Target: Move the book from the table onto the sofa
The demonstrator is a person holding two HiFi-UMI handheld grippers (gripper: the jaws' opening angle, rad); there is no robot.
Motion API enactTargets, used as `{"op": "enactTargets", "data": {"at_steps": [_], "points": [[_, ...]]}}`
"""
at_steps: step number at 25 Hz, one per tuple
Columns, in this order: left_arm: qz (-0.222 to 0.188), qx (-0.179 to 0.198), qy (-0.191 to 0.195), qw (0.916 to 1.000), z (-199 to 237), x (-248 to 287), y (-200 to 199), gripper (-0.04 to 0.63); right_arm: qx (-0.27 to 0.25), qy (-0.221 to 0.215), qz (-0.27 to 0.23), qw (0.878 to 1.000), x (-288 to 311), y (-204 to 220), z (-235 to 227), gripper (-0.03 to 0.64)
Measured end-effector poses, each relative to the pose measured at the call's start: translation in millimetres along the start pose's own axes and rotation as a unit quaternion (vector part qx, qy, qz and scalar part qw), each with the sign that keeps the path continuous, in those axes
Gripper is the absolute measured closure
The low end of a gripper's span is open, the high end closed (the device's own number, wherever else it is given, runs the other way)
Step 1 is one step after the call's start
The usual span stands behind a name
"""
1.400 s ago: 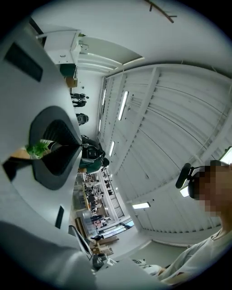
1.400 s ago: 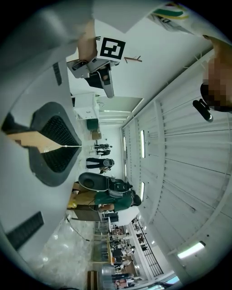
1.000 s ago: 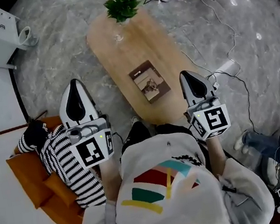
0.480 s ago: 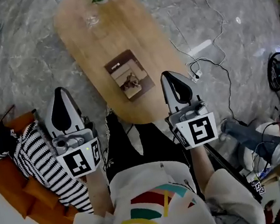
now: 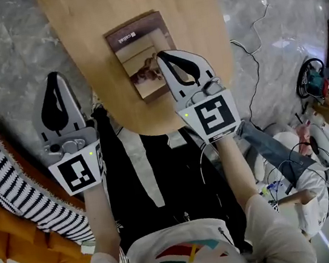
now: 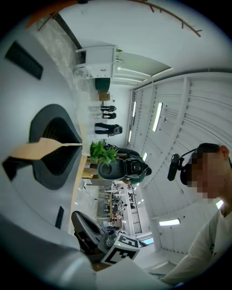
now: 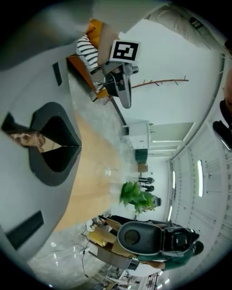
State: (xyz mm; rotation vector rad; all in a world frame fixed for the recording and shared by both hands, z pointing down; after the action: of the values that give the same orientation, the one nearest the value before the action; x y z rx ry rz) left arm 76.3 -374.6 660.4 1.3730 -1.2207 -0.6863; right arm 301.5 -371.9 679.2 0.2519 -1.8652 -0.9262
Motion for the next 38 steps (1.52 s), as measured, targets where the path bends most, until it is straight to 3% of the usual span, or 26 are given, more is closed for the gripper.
{"op": "enactTargets", "data": {"at_steps": [5,9,11,15,22,25,31,35,38], "points": [[0.071,-0.045,0.002,0.9965,-15,-7,86,0.586,-0.041,-0.017,0.079,0.996,48,54,-6,0.603],[0.098,-0.079,0.020,0.9919,-26,-18,119,0.586,-0.066,-0.026,0.137,0.988,68,86,-6,0.603],[0.096,-0.092,0.032,0.9906,-28,-20,123,0.580,-0.066,-0.030,0.154,0.985,73,93,-4,0.603],[0.079,-0.129,0.061,0.9866,-29,-13,120,0.457,-0.070,-0.030,0.166,0.983,75,87,2,0.603],[0.053,-0.179,0.119,0.9752,-28,-20,126,0.429,-0.079,-0.053,0.183,0.978,85,86,31,0.603],[0.069,-0.225,0.154,0.9596,-30,-25,141,0.371,-0.083,-0.061,0.185,0.977,93,84,44,0.603],[0.091,-0.347,0.195,0.9129,-45,-29,168,0.245,-0.086,-0.094,0.179,0.976,105,78,69,0.603],[0.096,-0.408,0.196,0.8866,-50,-36,177,0.236,-0.092,-0.116,0.176,0.973,108,73,84,0.603],[0.104,-0.430,0.200,0.8744,-44,-39,191,0.235,-0.093,-0.132,0.176,0.971,120,72,103,0.603]]}}
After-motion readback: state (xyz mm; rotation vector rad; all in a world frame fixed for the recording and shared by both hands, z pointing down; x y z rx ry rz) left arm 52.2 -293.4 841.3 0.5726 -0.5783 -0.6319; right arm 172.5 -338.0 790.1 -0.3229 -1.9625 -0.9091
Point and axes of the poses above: the fingertips, and each gripper's own axes: x forward along the fingers, z to its left, y out of its underside, the point moved 5 cm from there along -x, backward along the fingers, and after that the axes turned 14 degrees about x, right-handed, at the moved point
